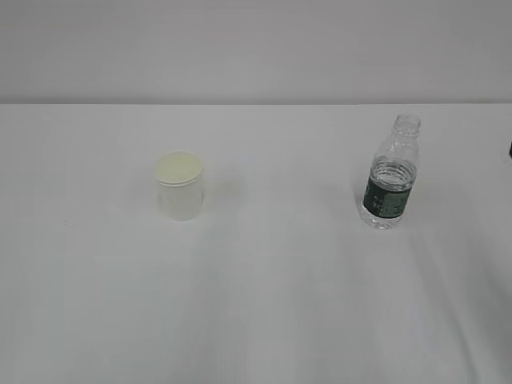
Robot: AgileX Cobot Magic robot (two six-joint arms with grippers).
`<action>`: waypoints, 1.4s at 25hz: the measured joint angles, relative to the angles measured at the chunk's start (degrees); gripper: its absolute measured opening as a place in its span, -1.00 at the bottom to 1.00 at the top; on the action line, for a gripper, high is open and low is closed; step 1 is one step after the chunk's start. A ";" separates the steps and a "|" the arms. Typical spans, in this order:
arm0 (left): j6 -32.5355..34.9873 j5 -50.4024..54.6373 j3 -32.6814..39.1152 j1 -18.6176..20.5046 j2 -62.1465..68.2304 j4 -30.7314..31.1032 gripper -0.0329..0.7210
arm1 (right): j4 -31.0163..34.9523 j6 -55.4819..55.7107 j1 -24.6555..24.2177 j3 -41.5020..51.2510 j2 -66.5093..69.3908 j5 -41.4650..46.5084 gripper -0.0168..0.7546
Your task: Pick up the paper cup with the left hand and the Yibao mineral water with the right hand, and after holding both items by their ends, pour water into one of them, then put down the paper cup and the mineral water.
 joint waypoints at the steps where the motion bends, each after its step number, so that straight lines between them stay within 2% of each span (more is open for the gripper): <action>1: 0.00 0.00 0.00 0.00 0.00 0.00 0.66 | -1.31 1.46 0.00 0.00 0.96 -0.64 0.58; 6: 0.00 0.00 0.00 0.00 0.00 0.00 0.66 | -6.33 7.80 0.00 0.00 7.48 -4.03 0.58; 18: 0.00 0.00 0.00 0.00 0.00 -0.10 0.66 | -7.01 6.93 0.00 0.00 25.44 -13.64 0.58; 35: 0.00 0.00 0.00 0.00 0.00 -0.10 0.66 | 0.78 -6.44 0.00 -0.38 44.29 -34.74 0.58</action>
